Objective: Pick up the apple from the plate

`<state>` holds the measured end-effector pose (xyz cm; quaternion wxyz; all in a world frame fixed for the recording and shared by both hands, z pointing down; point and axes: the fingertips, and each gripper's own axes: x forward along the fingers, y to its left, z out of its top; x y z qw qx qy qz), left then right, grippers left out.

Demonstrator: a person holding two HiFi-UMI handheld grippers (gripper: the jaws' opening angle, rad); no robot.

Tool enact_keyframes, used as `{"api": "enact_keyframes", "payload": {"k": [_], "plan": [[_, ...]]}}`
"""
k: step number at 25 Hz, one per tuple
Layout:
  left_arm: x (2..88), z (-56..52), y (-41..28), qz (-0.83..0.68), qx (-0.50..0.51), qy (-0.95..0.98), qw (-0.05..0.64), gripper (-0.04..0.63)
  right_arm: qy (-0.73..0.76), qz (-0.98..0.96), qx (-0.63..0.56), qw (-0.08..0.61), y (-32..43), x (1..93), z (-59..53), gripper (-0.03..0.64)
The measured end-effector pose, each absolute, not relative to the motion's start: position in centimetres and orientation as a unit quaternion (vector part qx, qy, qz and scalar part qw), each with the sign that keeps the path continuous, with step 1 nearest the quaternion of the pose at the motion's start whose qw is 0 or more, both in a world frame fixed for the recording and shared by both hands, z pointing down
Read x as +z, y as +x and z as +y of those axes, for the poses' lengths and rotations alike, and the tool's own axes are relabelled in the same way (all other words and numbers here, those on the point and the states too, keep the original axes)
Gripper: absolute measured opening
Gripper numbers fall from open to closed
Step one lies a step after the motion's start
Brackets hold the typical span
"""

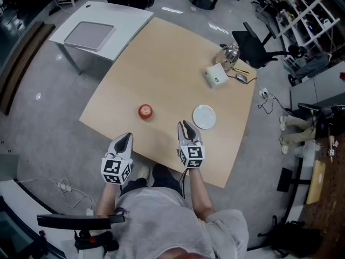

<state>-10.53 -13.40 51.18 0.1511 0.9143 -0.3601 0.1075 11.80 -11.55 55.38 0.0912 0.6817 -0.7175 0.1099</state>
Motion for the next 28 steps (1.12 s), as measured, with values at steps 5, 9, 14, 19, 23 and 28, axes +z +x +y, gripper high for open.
{"api": "enact_keyframes", "payload": {"k": [5, 9, 14, 19, 23, 28], "plan": [[50.4, -13.1, -8.6, -0.329, 0.102, 0.928, 0.142, 0.020, 0.715, -0.687, 0.098, 0.083, 13.6, 54.3, -9.1, 0.025], [50.0, -12.5, -7.1, -0.305, 0.099, 0.937, 0.134, 0.020, 0.740, -0.662, 0.094, 0.071, 15.2, 53.6, -6.7, 0.011], [49.6, -11.8, -5.6, -0.279, 0.094, 0.947, 0.127, 0.020, 0.764, -0.636, 0.094, 0.060, 16.6, 53.1, -3.8, 0.006], [49.3, -11.1, -4.3, -0.256, 0.093, 0.955, 0.121, 0.020, 0.780, -0.617, 0.089, 0.055, 17.4, 52.8, -1.4, 0.006], [49.2, -10.5, -3.4, -0.237, 0.095, 0.960, 0.117, 0.020, 0.789, -0.606, 0.088, 0.051, 17.4, 52.6, 0.2, 0.006], [49.2, -9.3, -2.5, -0.215, 0.096, 0.966, 0.111, 0.020, 0.801, -0.590, 0.087, 0.045, 17.2, 52.5, 2.4, 0.006]]}}
